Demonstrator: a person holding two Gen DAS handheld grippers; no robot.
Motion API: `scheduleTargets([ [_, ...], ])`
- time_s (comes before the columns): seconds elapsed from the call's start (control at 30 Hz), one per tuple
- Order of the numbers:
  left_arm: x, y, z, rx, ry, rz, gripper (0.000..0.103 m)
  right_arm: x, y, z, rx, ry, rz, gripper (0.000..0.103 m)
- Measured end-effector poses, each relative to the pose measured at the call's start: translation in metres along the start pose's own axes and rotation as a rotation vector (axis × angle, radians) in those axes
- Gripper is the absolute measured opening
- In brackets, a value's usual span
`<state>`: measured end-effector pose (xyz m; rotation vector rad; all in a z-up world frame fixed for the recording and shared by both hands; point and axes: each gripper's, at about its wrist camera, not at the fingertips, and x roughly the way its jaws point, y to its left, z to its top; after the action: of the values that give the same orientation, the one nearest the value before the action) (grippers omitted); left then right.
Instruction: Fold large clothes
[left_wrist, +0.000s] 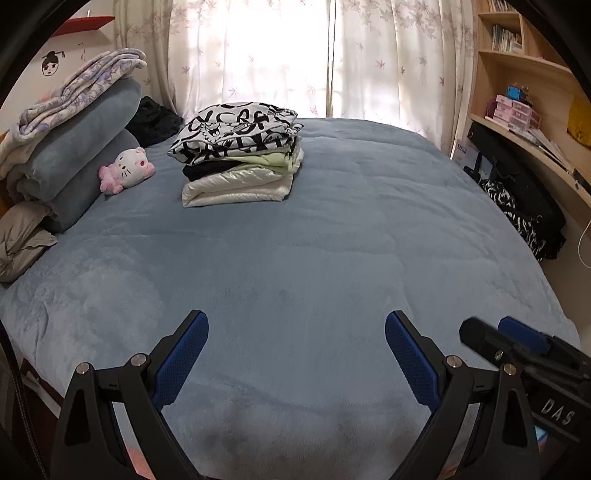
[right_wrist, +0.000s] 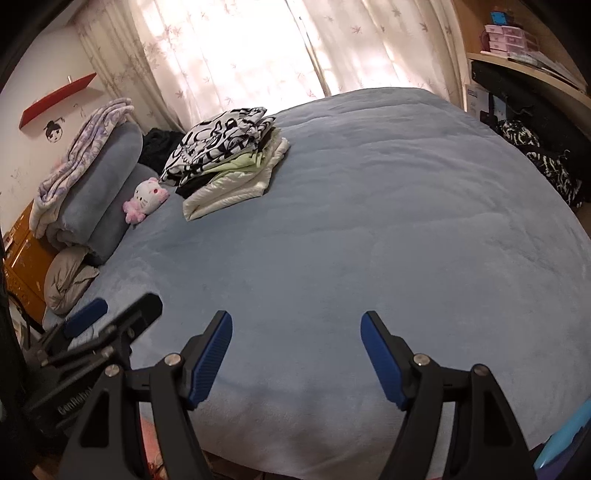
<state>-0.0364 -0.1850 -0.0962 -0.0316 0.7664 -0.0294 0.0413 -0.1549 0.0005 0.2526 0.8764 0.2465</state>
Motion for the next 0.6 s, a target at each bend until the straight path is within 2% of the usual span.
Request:
scheduleTargets([
  [0.6, -0.002, 0.0021, -0.0086, -0.01, 0.014, 0.01, 0.096, -0.0052, 0.0021, -0.0091, -0.031, -0.027, -0.028, 0.074],
])
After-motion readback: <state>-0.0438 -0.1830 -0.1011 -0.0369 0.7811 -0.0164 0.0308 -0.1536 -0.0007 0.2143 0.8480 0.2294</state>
